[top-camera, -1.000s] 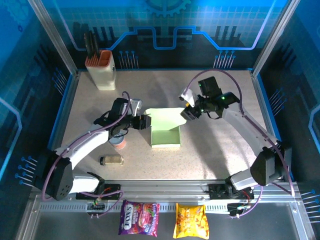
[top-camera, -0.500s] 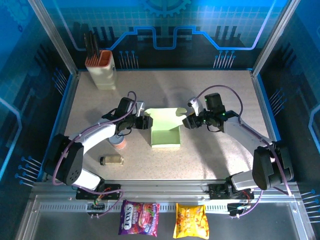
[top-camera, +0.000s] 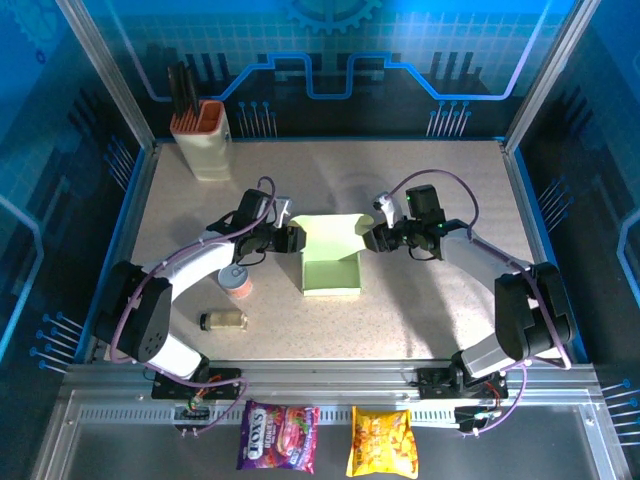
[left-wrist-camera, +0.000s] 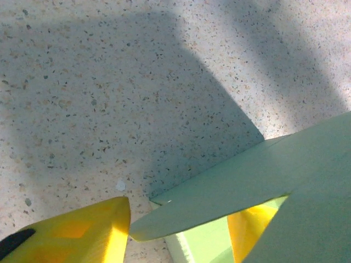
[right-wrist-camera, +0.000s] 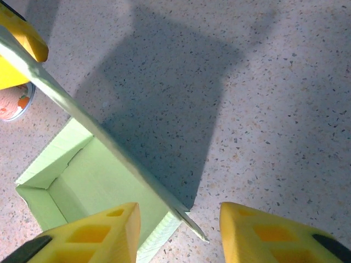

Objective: Fold the paper box

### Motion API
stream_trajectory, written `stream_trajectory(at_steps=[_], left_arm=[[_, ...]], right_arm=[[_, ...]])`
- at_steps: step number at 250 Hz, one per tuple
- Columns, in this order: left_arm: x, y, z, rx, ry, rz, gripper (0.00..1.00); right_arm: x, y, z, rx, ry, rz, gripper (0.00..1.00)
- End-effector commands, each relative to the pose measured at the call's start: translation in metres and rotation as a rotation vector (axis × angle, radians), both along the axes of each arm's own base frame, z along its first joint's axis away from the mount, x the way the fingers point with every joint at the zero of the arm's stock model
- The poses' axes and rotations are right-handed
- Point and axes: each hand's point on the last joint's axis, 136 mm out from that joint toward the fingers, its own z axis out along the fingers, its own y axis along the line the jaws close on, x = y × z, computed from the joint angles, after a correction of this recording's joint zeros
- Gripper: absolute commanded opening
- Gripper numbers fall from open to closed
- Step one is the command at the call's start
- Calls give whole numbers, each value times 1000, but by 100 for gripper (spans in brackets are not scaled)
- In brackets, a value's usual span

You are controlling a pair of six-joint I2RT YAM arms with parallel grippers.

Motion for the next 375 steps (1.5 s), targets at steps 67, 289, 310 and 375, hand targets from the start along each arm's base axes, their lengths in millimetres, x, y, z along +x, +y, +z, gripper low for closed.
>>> stream_trajectory(at_steps=[67,289,310,375], left_arm=[[4,0,18,-23,-65,-4,30],[0,-17,32,-47,-77,-66,30],[0,-20,33,-43,-84,-75,28],[0,-20,40,7,-122,-80,20]], right_arm=[[1,-1,9,15,2,6,23],[-5,4,17,-35,-15,36,0],[-6,5,16,-39,-16,41,0],[-6,6,16,-57,-16,44,0]])
